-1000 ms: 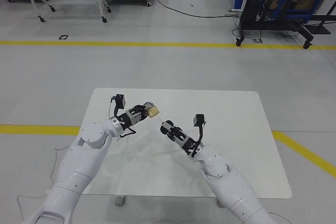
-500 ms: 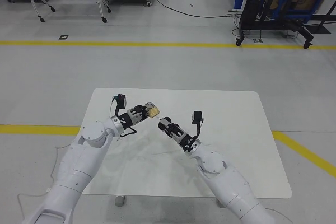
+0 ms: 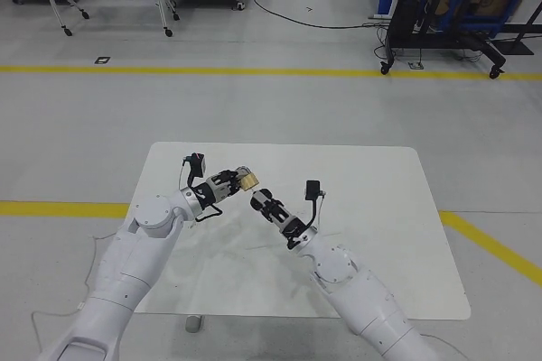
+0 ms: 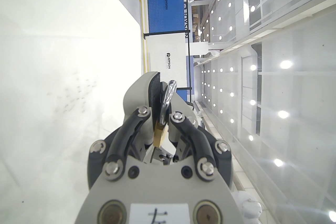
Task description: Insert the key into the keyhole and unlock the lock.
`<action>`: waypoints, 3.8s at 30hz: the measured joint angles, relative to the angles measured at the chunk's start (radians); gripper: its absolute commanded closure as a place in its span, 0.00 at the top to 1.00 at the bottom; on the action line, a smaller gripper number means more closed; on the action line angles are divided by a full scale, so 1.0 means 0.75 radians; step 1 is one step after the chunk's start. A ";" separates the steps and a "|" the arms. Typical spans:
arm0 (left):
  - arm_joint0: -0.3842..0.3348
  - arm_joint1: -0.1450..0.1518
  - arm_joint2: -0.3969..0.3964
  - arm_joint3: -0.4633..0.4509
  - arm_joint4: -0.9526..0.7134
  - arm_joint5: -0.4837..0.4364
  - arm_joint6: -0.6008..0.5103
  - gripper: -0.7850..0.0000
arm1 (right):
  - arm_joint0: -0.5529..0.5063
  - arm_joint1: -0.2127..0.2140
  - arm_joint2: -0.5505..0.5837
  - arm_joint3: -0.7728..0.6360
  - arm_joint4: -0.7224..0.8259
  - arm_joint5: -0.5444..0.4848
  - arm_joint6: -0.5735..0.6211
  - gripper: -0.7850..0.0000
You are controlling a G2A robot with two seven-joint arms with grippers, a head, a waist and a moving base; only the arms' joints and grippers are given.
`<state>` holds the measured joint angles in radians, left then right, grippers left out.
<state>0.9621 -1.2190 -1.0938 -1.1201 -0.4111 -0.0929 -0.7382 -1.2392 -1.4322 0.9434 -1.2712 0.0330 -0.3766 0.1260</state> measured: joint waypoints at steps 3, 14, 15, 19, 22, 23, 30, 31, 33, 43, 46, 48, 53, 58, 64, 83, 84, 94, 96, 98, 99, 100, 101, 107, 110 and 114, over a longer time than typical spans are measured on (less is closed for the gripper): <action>-0.002 -0.001 0.002 0.000 0.011 0.000 -0.002 0.00 | 0.006 -0.006 -0.004 0.008 -0.027 0.008 -0.051 0.00; -0.002 -0.003 -0.021 0.018 -0.006 -0.004 -0.008 0.00 | 0.005 -0.017 0.006 0.015 -0.029 -0.034 -0.107 1.00; -0.002 -0.003 -0.028 0.022 -0.017 -0.007 -0.008 0.00 | 0.005 -0.017 0.005 0.015 -0.029 -0.033 -0.107 1.00; -0.002 -0.001 -0.054 0.035 -0.058 -0.020 -0.033 0.00 | 0.005 -0.017 0.005 0.015 -0.030 -0.032 -0.107 1.00; -0.001 -0.001 -0.060 0.041 -0.076 -0.029 -0.052 0.00 | 0.002 -0.018 0.003 0.011 -0.027 -0.035 -0.104 1.00; 0.000 -0.002 -0.062 0.042 -0.086 -0.035 -0.058 0.00 | -0.010 -0.019 -0.002 -0.008 -0.001 -0.054 -0.079 1.00; -0.017 -0.015 -0.065 0.100 -0.272 -0.004 -0.231 0.00 | 0.012 -0.010 0.044 0.052 0.633 -0.098 0.561 0.48; -0.023 -0.018 -0.064 0.113 -0.298 -0.002 -0.257 0.00 | 0.020 -0.010 0.048 0.071 0.695 -0.089 0.627 0.40; -0.036 -0.023 -0.061 0.144 -0.345 -0.002 -0.304 0.00 | 0.041 -0.012 0.054 0.112 0.806 -0.069 0.740 0.25; -0.078 -0.038 -0.037 0.220 -0.377 -0.020 -0.379 0.00 | 0.145 -0.035 0.044 0.273 1.177 0.140 1.134 0.03; -0.083 -0.041 -0.034 0.230 -0.380 -0.023 -0.386 0.00 | 0.170 -0.045 0.035 0.314 1.200 0.141 1.137 0.00; -0.084 -0.042 -0.034 0.234 -0.383 -0.027 -0.390 0.00 | 0.186 -0.051 0.031 0.340 1.211 0.141 1.141 0.00; -0.086 -0.044 -0.032 0.233 -0.371 -0.032 -0.404 0.00 | 0.214 -0.062 0.029 0.385 1.232 0.137 1.141 0.00; -0.085 -0.045 -0.032 0.232 -0.371 -0.028 -0.413 0.00 | 0.224 -0.069 0.036 0.408 1.248 0.125 1.147 0.14; -0.085 -0.046 -0.040 0.234 -0.377 -0.027 -0.417 0.00 | 0.216 -0.068 0.050 0.406 1.236 0.110 1.180 0.20; -0.077 -0.047 -0.046 0.226 -0.368 -0.014 -0.432 0.00 | 0.236 -0.080 0.070 0.439 1.234 0.155 1.132 0.00; -0.077 -0.048 -0.046 0.226 -0.368 -0.015 -0.434 0.00 | 0.236 -0.081 0.071 0.441 1.234 0.154 1.131 0.00; -0.069 -0.049 -0.047 0.206 -0.324 -0.110 -0.411 0.00 | 0.240 -0.098 0.088 0.482 1.360 0.209 1.202 0.32; -0.066 -0.047 -0.052 0.198 -0.281 -0.141 -0.364 0.00 | 0.242 -0.098 0.090 0.491 1.350 0.203 1.221 1.00; -0.059 -0.043 -0.056 0.181 -0.227 -0.170 -0.307 0.00 | 0.240 -0.095 0.098 0.494 1.334 0.190 1.234 1.00; -0.056 -0.041 -0.058 0.172 -0.196 -0.183 -0.277 0.00 | 0.237 -0.093 0.105 0.494 1.326 0.180 1.237 1.00; -0.053 -0.039 -0.059 0.162 -0.154 -0.198 -0.239 0.00 | 0.232 -0.089 0.115 0.492 1.319 0.166 1.238 1.00; -0.048 -0.035 -0.057 0.143 -0.085 -0.210 -0.182 0.00 | 0.222 -0.083 0.136 0.484 1.315 0.147 1.241 1.00; -0.023 -0.028 -0.008 0.038 0.212 -0.133 0.010 0.00 | 0.119 -0.035 0.301 0.372 1.252 -0.044 1.180 1.00; -0.026 -0.027 0.037 0.008 0.354 -0.026 0.034 0.00 | 0.032 -0.007 0.392 0.251 1.124 -0.208 1.090 1.00; -0.041 -0.034 0.100 -0.009 0.457 0.137 0.016 0.00 | -0.073 0.015 0.454 0.060 0.863 -0.318 0.916 1.00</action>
<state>0.9317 -1.2449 -1.0189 -1.1272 -0.0682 0.0098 -0.7261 -1.2938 -1.4209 1.2836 -1.2264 0.6806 -0.6149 0.8128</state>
